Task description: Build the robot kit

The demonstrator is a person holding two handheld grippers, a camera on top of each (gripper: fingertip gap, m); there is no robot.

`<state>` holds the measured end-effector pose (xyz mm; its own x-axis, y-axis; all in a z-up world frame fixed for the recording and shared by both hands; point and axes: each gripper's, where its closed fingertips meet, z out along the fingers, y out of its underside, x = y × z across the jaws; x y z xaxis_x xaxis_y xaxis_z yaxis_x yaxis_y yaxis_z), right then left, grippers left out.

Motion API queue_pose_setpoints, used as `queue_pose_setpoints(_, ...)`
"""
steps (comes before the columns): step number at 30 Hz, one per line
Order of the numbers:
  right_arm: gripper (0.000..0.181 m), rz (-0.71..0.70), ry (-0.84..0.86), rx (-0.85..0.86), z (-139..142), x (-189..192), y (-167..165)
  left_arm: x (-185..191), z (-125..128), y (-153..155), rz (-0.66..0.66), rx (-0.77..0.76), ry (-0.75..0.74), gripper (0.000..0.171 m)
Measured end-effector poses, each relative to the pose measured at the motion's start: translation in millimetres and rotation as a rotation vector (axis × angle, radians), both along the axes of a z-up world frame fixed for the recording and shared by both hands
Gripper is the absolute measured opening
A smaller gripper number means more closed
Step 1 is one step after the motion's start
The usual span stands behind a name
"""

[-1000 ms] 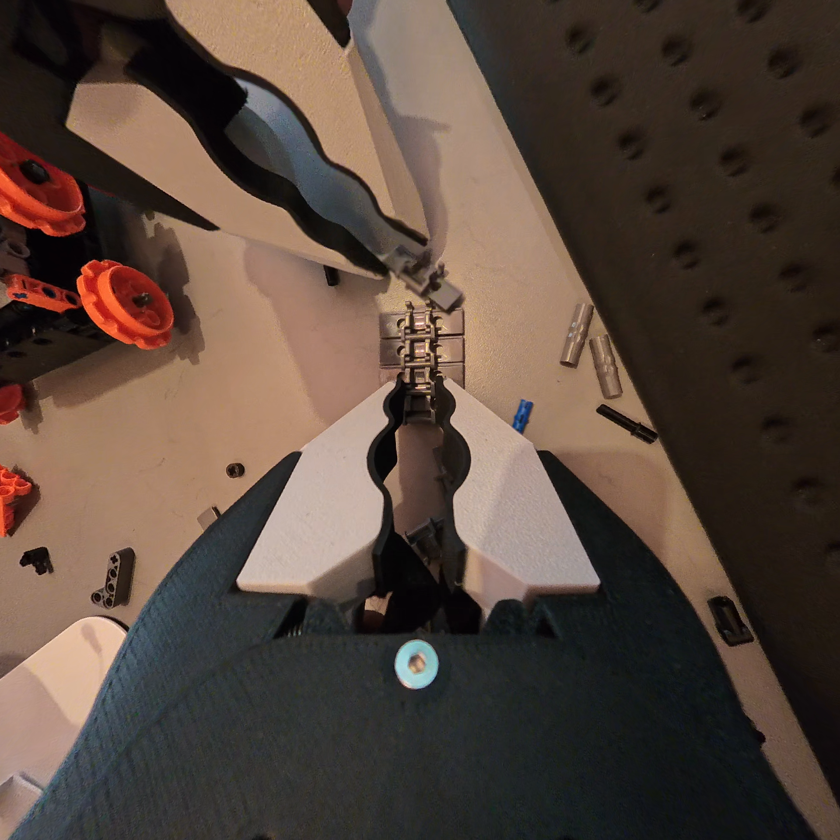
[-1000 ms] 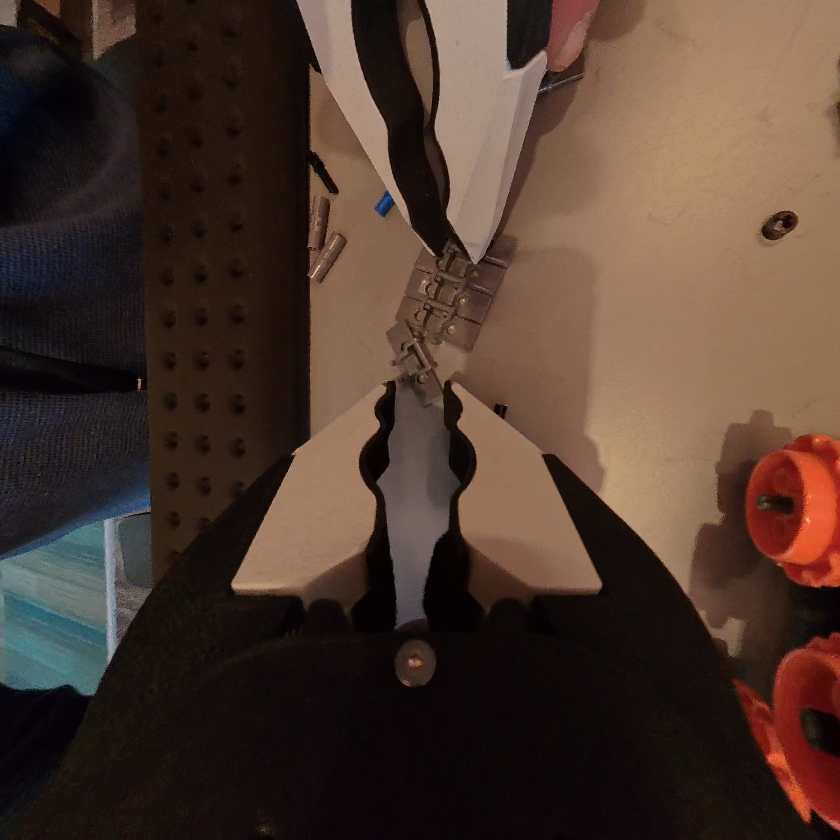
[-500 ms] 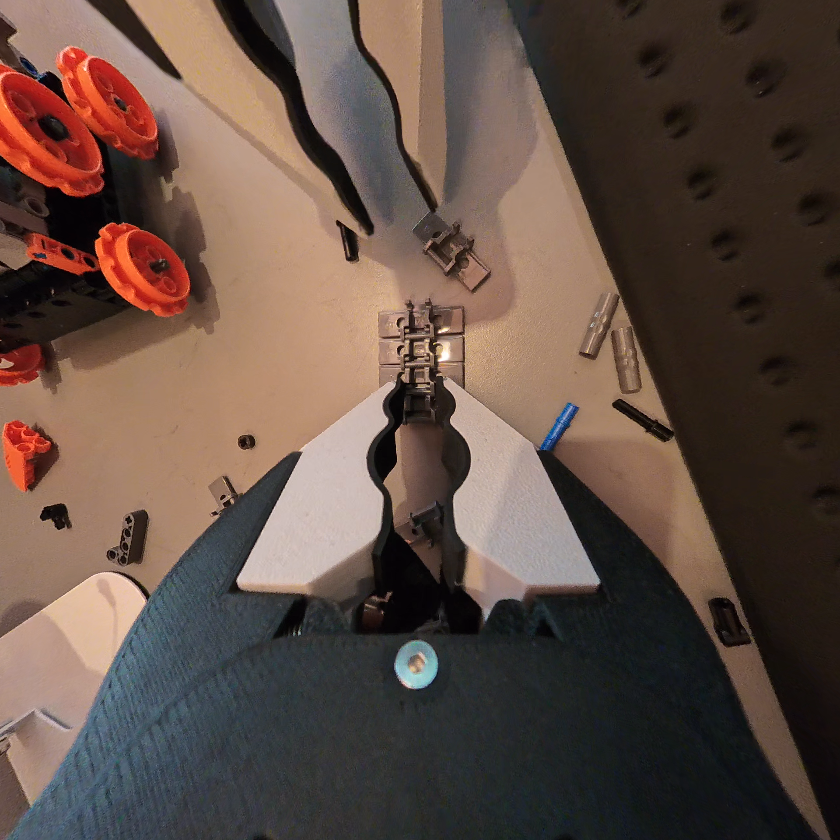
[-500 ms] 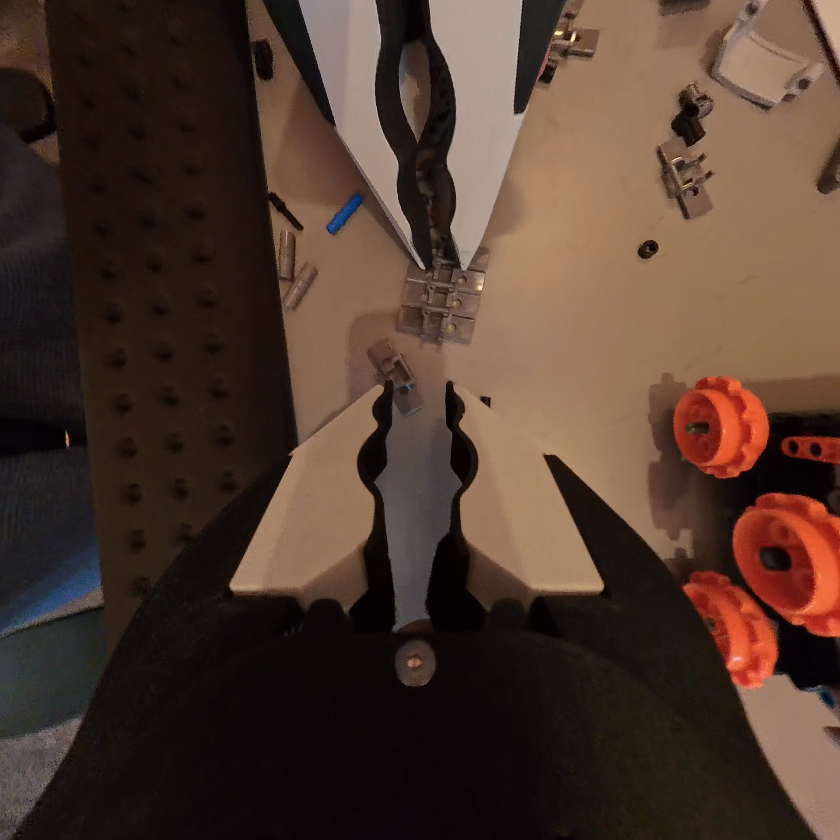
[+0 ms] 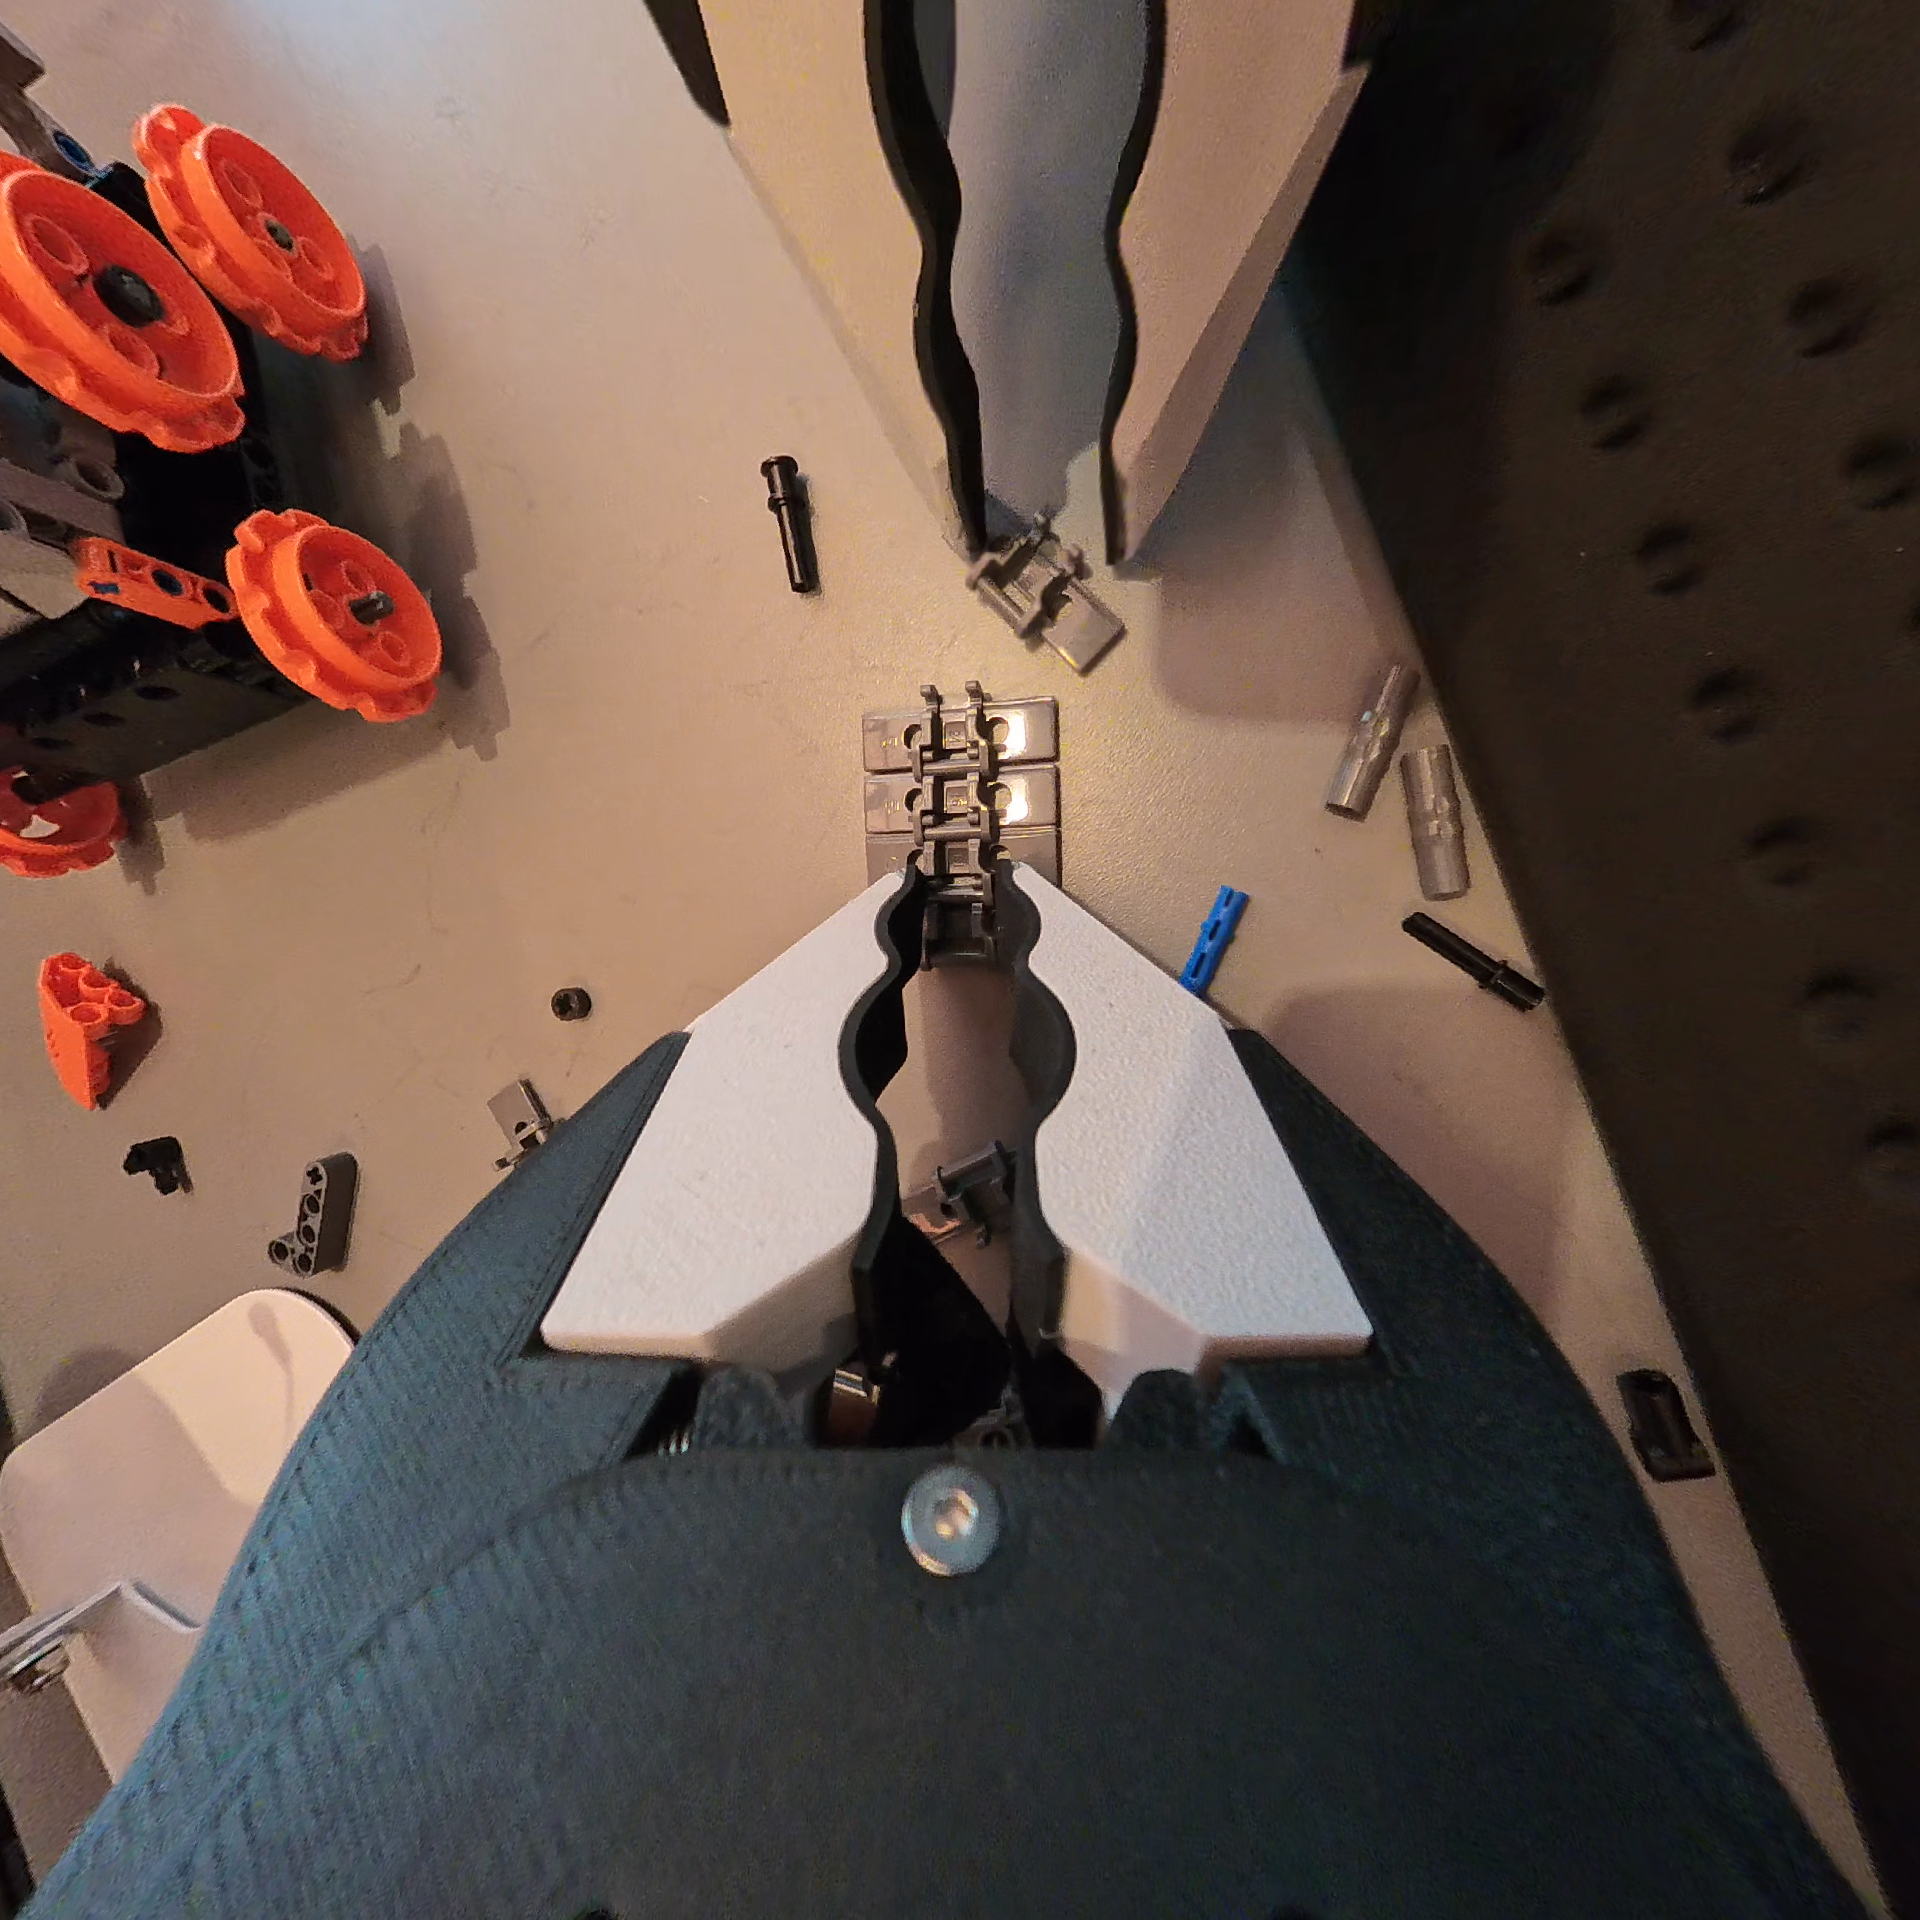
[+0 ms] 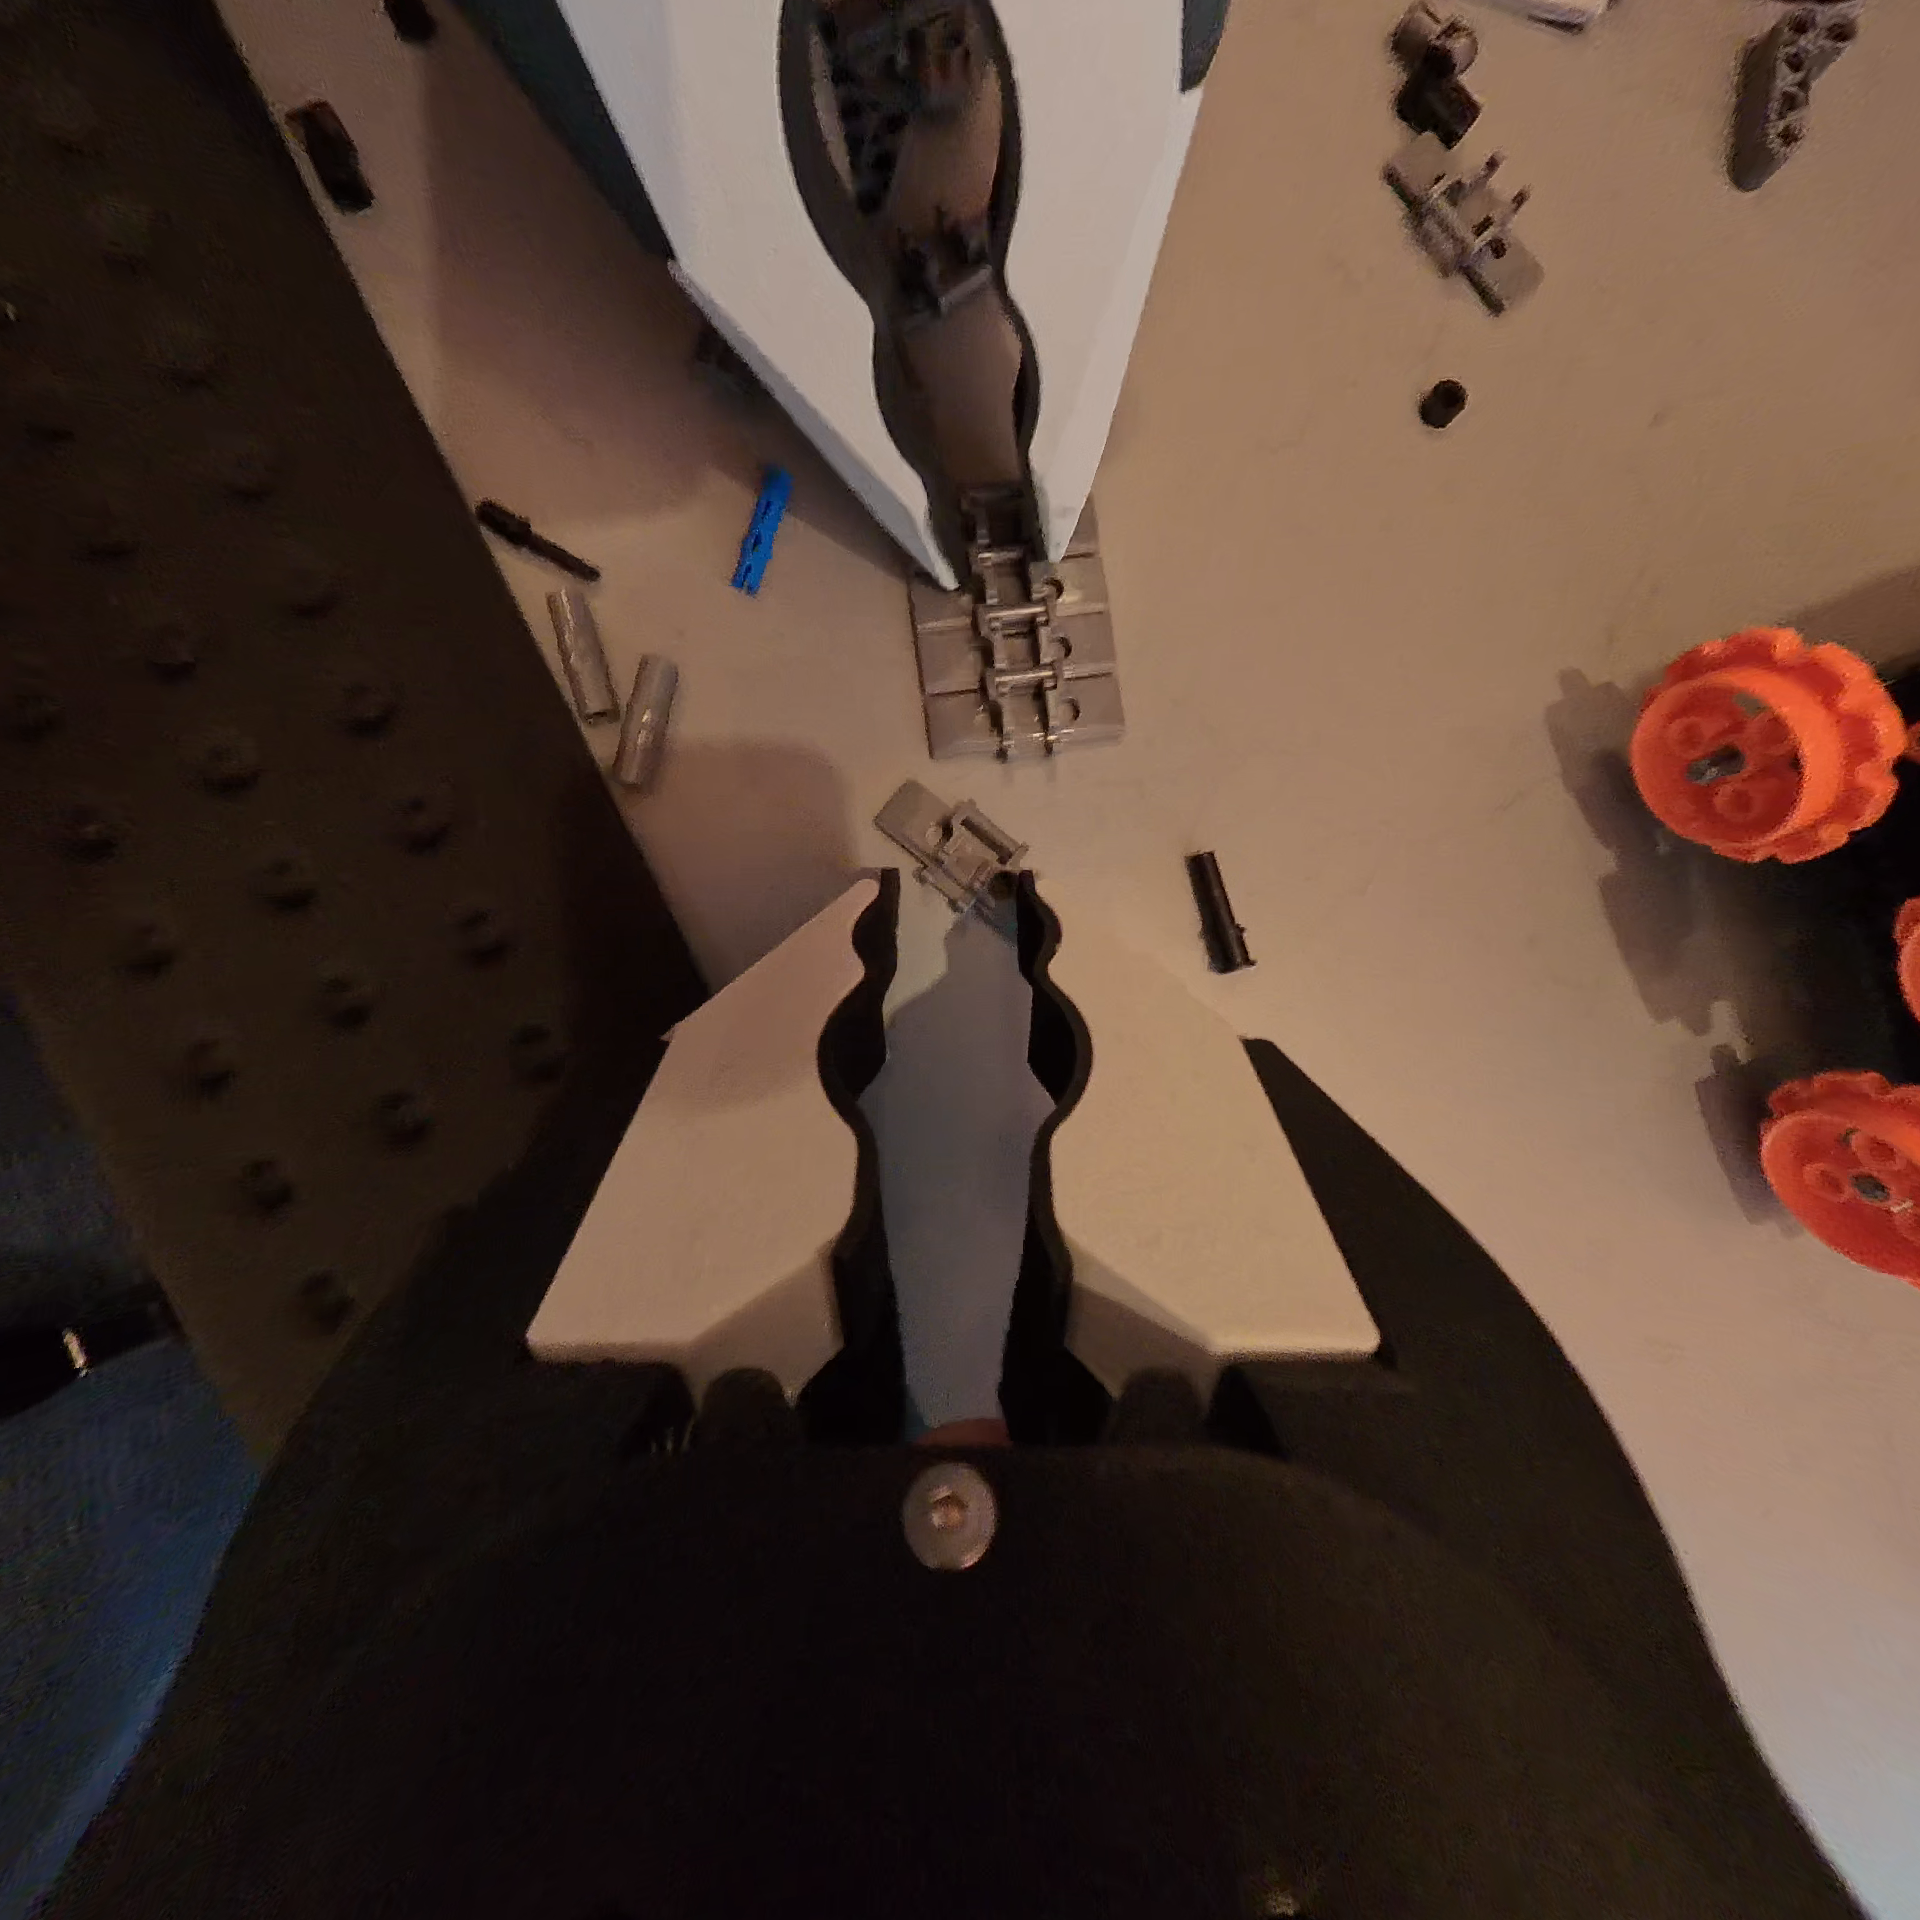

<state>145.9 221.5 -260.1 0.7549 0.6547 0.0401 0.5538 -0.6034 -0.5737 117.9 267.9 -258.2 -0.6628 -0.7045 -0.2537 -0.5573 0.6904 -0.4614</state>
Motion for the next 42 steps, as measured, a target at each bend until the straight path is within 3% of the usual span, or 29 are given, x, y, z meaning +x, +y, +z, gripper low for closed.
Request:
queue_pose_setpoints(8, 0.017, 0.069, -0.025, 0.033, 6.9, 4.8, 10.6, -0.4, 0.0, -0.2, -0.005, 0.006, -0.002, 0.013)
queue_pose_setpoints(13, 0.021, 0.025, -0.009, 0.005, 3.7, 0.9, 6.9, -0.4, 0.0, -0.5, -0.008, -0.003, -0.001, 0.013)
queue_pose_setpoints(19, 0.009, -0.027, -0.026, 0.047, 0.0, 1.9, 12.2, -0.6, -0.1, -0.5, -0.010, -0.004, -0.002, 0.013)
queue_pose_setpoints(31, 0.009, 0.196, 0.008, 0.043, 4.4, -0.6, 17.1, -1.4, 0.0, -3.3, -0.031, -0.002, -0.007, 0.013)
queue_pose_setpoints(40, 0.009, 0.250, 0.001, -0.001, -0.5, -1.8, 18.6, -1.0, -0.2, -4.1, -0.035, -0.011, -0.009, 0.013)
queue_pose_setpoints(42, 0.019, 0.247, -0.006, -0.007, -0.2, -0.7, 19.3, -1.0, -0.2, -4.1, -0.034, -0.010, -0.009, 0.013)
